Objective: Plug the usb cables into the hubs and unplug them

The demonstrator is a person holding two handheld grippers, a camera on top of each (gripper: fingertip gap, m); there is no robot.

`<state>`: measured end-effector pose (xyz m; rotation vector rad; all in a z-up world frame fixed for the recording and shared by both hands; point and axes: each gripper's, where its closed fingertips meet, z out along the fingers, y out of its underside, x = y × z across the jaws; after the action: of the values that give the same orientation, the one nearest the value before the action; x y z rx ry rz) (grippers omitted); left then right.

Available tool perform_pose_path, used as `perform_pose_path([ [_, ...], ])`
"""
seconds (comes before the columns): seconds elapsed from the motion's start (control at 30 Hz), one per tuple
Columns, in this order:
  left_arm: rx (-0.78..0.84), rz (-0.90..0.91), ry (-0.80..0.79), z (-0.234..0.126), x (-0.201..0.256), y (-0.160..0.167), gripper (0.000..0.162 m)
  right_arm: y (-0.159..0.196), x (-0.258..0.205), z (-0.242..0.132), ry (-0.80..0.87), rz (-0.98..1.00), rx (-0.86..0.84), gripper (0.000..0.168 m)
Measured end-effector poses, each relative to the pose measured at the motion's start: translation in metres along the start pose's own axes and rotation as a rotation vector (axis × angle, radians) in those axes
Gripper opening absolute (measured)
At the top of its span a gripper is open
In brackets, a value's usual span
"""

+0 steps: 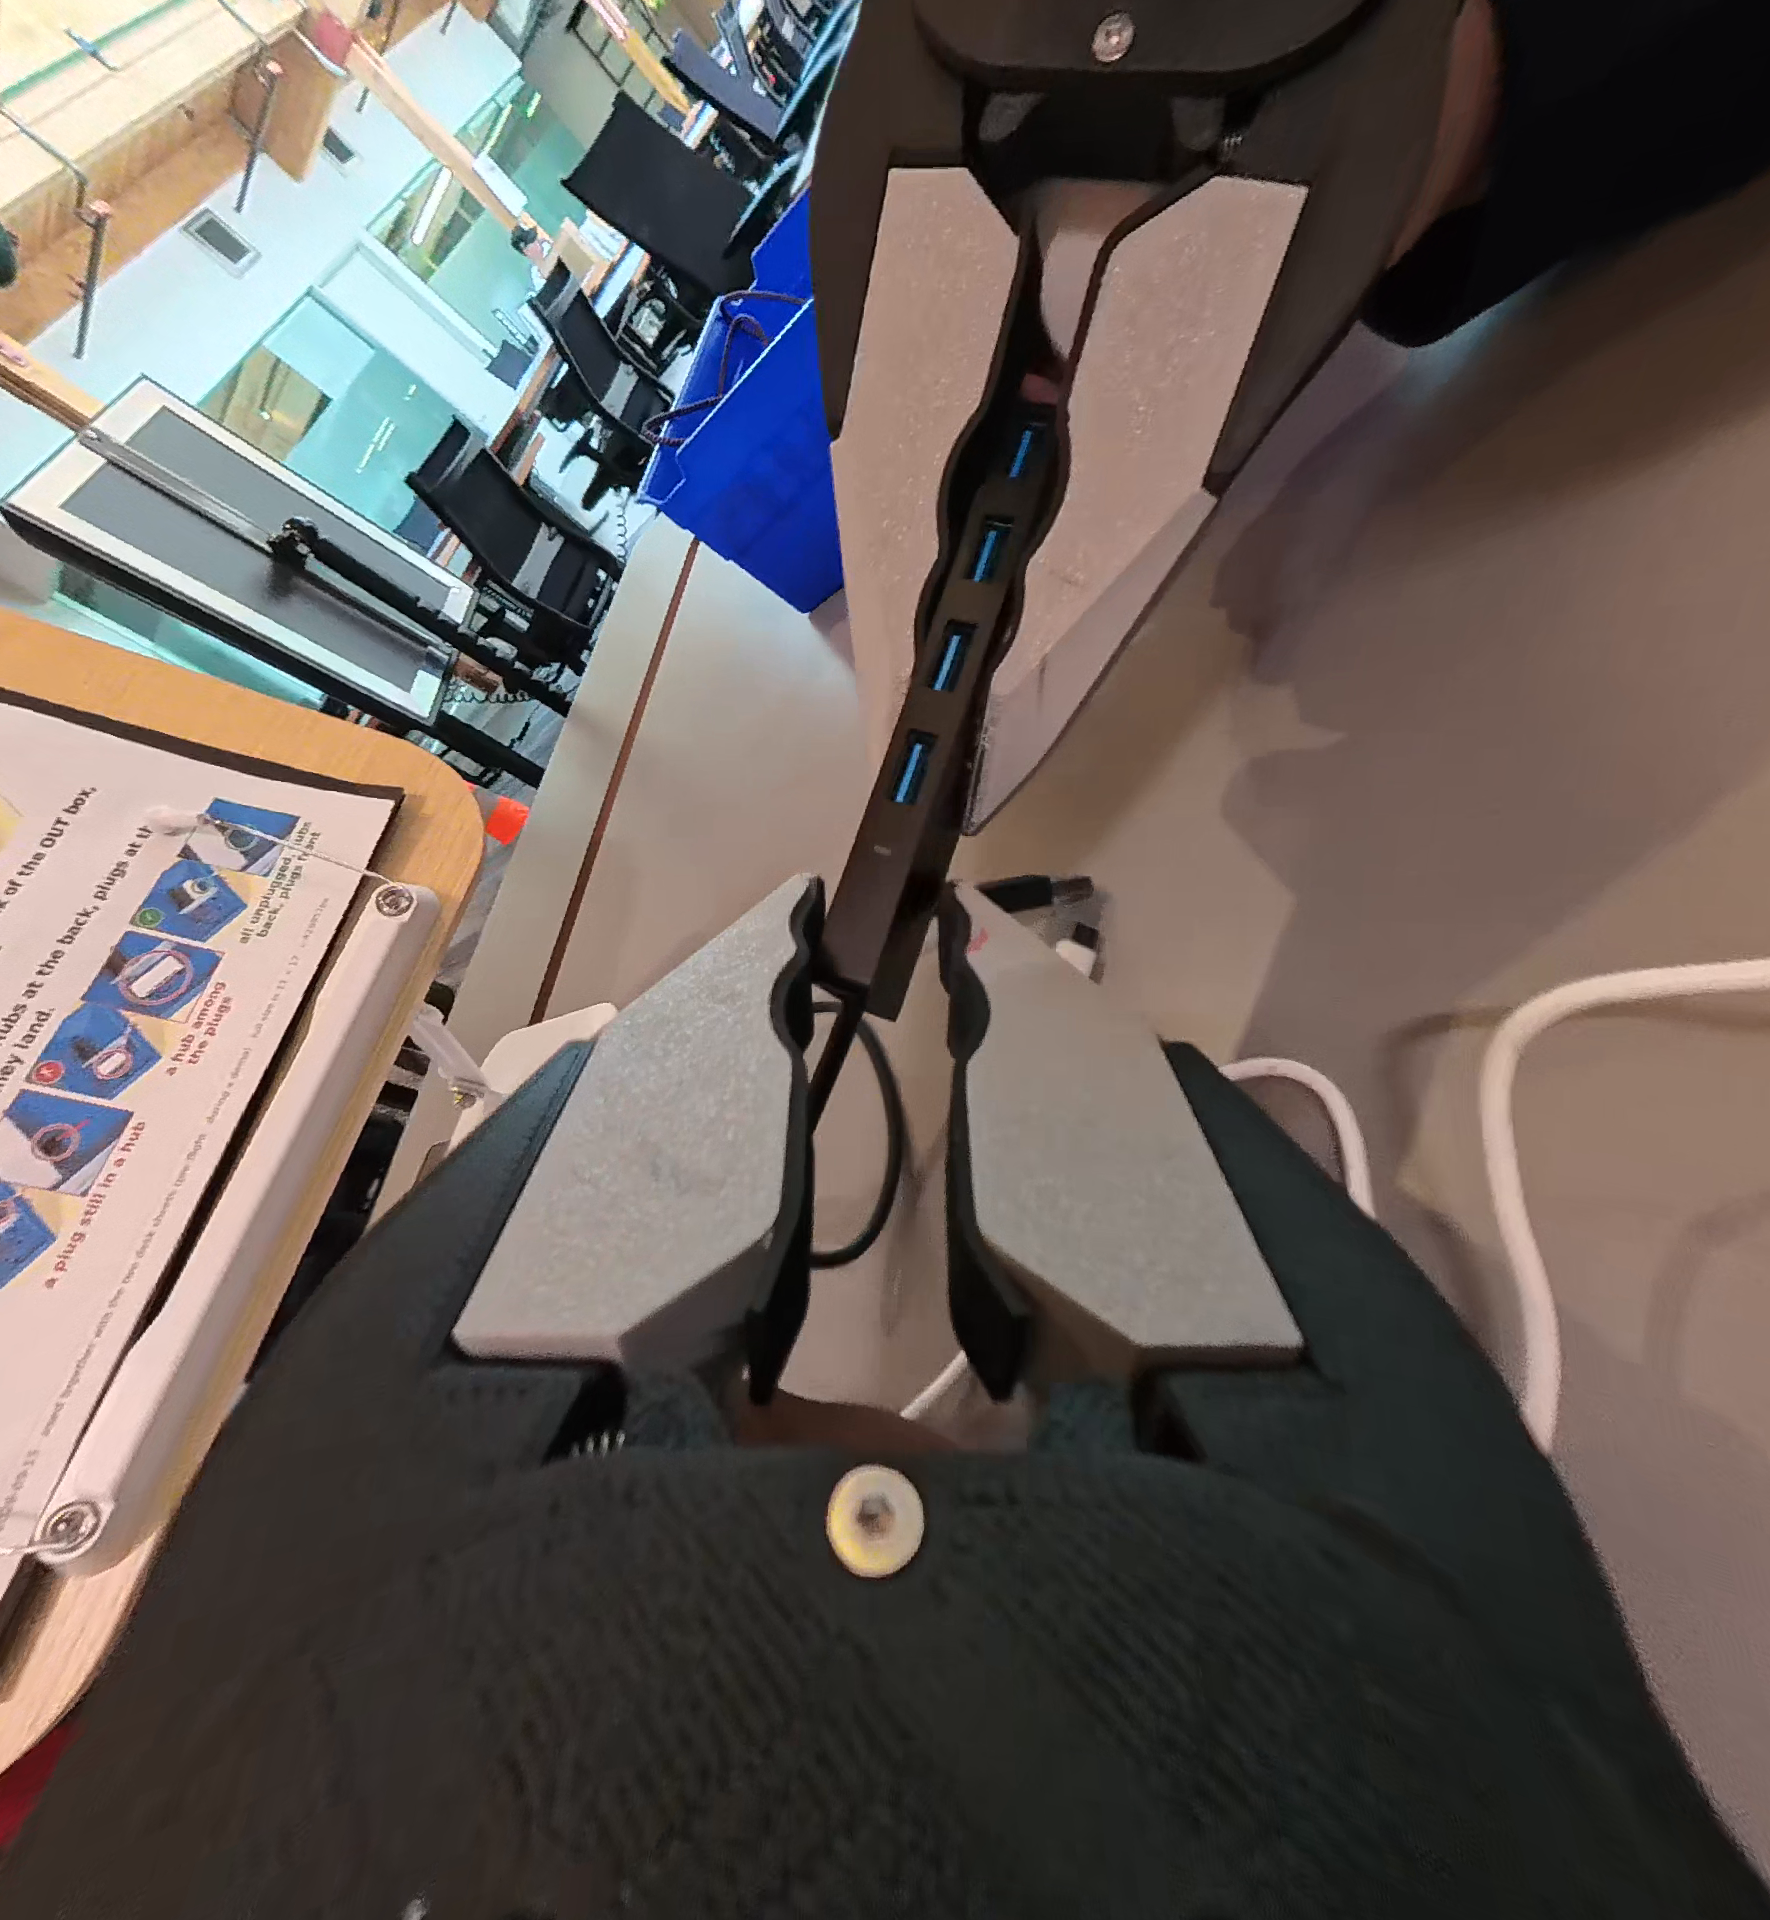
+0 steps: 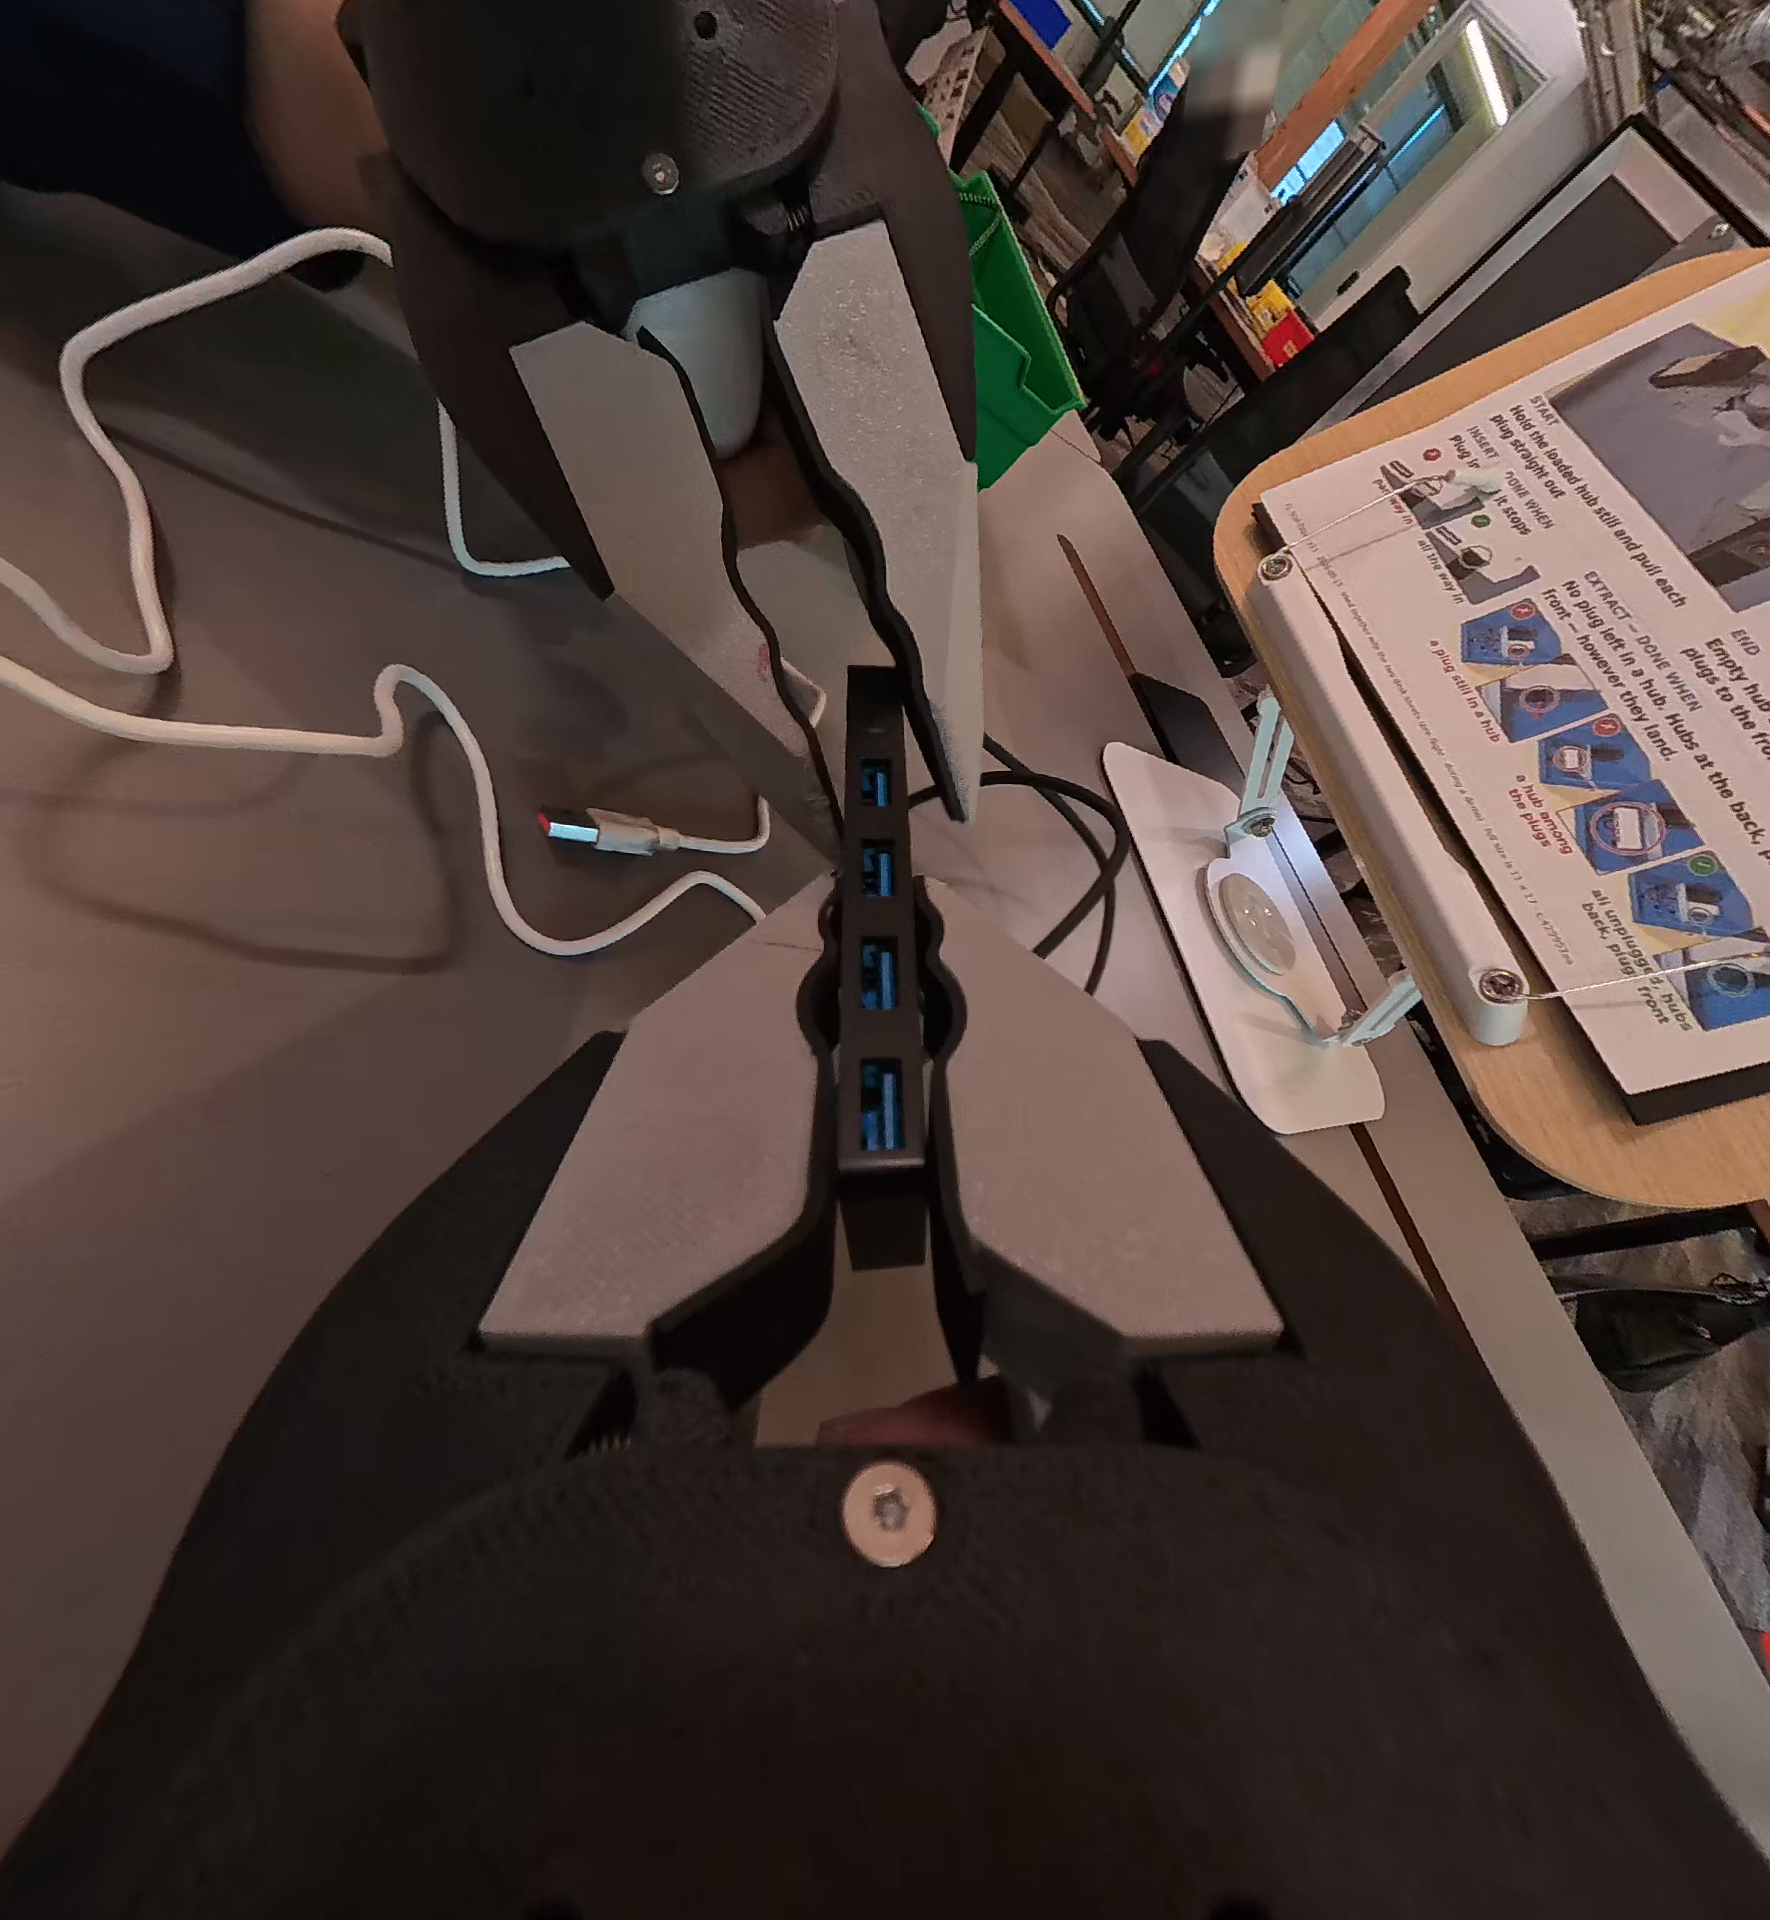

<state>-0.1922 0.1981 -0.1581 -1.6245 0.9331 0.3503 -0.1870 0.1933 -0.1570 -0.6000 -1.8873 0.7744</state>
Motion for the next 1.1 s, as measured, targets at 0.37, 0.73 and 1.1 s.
perform_pose_path([
  [0.37,-0.060,-0.008,-0.051,-0.007,-0.013,0.013,0.014,0.012,0.012,0.000,0.054,0.014,-0.049,0.008],
  [0.73,-0.315,0.070,0.163,-0.020,0.021,0.049,0.009,0.033,0.024,0.003,0.097,0.063,-0.141,0.008],
  [1.1,-0.463,0.071,0.299,-0.031,0.044,0.069,0.018,0.037,0.024,0.004,0.083,0.095,-0.153,0.008],
])
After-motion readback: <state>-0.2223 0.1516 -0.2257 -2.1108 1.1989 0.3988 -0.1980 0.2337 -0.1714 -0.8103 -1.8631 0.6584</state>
